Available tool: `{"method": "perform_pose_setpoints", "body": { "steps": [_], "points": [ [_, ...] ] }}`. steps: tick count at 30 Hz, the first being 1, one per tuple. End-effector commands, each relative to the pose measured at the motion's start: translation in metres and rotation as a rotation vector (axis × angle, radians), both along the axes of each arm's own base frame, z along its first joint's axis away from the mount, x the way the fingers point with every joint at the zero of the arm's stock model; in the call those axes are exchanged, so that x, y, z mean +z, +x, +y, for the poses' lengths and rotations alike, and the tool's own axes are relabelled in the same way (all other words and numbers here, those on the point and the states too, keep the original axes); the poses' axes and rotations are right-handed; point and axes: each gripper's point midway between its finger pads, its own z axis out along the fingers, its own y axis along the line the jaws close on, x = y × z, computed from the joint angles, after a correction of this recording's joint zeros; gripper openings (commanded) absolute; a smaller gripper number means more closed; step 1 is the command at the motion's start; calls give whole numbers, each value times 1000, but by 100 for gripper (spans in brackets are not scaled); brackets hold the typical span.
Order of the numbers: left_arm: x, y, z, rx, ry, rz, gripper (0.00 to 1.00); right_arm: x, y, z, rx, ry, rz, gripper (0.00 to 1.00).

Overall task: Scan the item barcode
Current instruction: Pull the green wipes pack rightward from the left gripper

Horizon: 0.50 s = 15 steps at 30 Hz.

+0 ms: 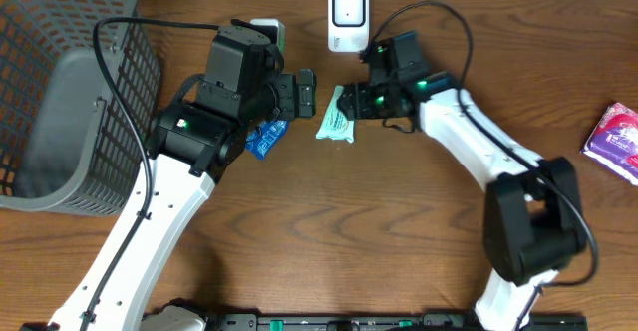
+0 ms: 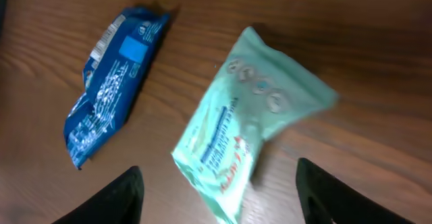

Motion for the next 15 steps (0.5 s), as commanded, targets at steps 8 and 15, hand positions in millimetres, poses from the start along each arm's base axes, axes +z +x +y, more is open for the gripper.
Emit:
{"method": "perform_pose_setpoints", "body": {
  "steps": [8, 15],
  "points": [
    [7, 3, 2, 16, -1, -15, 98, -68, -10, 8, -100, -3, 184, 60],
    [7, 3, 2, 16, -1, -15, 98, -73, -15, 0, -98, -25, 213, 23]
  ]
}}
